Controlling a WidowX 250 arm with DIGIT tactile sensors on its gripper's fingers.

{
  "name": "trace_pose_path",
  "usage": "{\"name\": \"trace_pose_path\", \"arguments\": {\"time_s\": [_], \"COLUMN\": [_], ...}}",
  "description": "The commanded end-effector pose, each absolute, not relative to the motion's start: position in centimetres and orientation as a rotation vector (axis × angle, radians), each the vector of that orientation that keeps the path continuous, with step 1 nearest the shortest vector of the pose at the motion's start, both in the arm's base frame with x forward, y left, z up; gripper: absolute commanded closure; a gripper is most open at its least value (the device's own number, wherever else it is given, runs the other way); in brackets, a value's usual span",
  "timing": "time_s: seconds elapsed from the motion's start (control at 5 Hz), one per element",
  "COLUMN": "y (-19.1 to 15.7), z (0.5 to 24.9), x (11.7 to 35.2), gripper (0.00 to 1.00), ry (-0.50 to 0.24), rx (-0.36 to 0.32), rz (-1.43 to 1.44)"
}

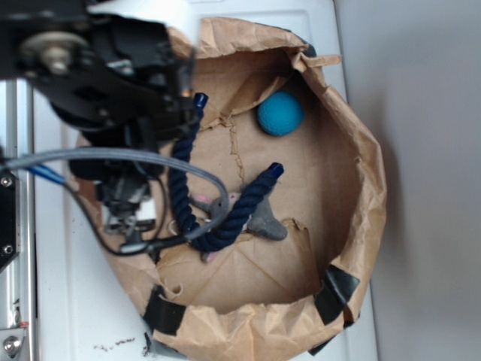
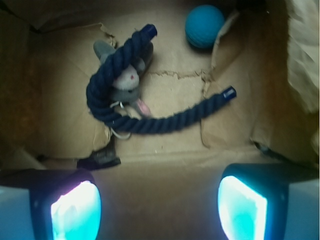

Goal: Grab the blue rope.

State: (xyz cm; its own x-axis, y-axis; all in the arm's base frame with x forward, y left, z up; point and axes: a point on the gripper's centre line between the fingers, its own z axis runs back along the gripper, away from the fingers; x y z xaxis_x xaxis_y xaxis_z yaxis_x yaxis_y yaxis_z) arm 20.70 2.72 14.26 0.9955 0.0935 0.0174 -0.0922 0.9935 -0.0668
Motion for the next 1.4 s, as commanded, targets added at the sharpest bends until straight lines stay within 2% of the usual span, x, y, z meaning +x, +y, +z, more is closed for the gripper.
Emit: {"name": "trace_pose_path", "arguments": {"time_s": [0.0,0.2,0.4,0.6,1.2], "y": [0.3,-1.0,-0.5,0.5,0.5], "z": [13.6,12.4,11.9,12.0,12.0], "x": [23.1,22.4,22.6,22.8,22.8], "gripper": [0.00,0.00,0.00,0.00,0.00], "ry": [-0.108,-0.164,-0.253,-0.233,-0.233], "rx": [-0.016,-0.025,-0.057,-0.066,-0.066], "rz": [0.084,0.190,0.440,0.539,0.539]}}
